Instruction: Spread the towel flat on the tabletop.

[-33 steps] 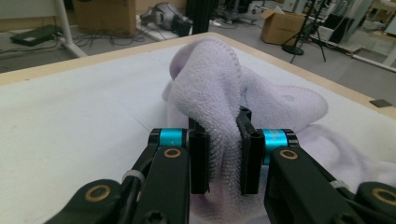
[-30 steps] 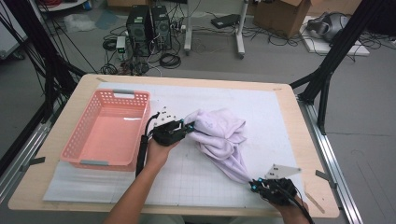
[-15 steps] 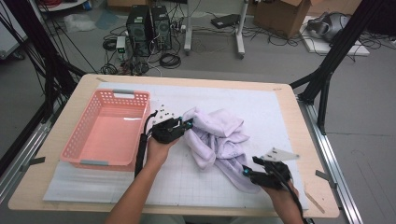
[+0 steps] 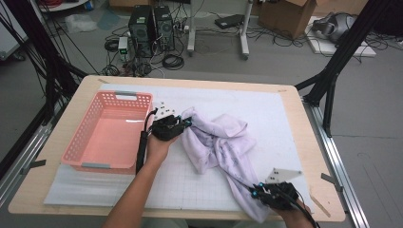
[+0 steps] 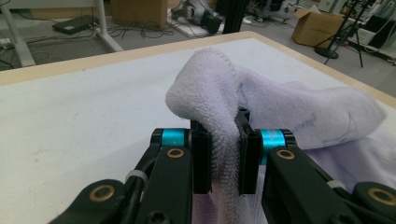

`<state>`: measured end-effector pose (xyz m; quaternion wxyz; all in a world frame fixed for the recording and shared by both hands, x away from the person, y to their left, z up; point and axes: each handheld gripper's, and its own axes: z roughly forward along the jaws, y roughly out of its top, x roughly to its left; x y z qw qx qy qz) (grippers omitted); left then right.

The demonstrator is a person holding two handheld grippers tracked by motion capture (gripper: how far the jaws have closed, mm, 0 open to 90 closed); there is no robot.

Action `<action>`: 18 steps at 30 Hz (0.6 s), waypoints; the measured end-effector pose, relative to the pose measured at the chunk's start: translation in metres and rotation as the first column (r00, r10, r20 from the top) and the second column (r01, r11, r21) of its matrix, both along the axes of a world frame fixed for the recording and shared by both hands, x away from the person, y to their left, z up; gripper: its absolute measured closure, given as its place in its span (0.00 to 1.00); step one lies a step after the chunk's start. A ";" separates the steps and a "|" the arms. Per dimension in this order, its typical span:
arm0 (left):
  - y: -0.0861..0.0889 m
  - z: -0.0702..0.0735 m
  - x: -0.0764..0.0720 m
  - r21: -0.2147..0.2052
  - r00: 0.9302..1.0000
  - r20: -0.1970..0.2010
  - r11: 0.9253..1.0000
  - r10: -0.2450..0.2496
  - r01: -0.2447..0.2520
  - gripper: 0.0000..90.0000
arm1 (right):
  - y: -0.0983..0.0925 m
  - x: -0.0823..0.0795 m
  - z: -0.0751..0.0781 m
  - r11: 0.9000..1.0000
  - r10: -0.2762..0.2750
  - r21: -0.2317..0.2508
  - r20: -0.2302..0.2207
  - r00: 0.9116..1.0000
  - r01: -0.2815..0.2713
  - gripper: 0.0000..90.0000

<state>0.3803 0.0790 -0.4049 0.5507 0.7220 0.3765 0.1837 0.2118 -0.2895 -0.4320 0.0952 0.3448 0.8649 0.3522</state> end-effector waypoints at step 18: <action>-0.010 -0.004 0.000 0.002 0.998 0.017 0.999 -0.053 0.053 0.88 | 0.030 0.062 0.053 0.997 0.033 0.058 0.206 0.978 -0.046 0.51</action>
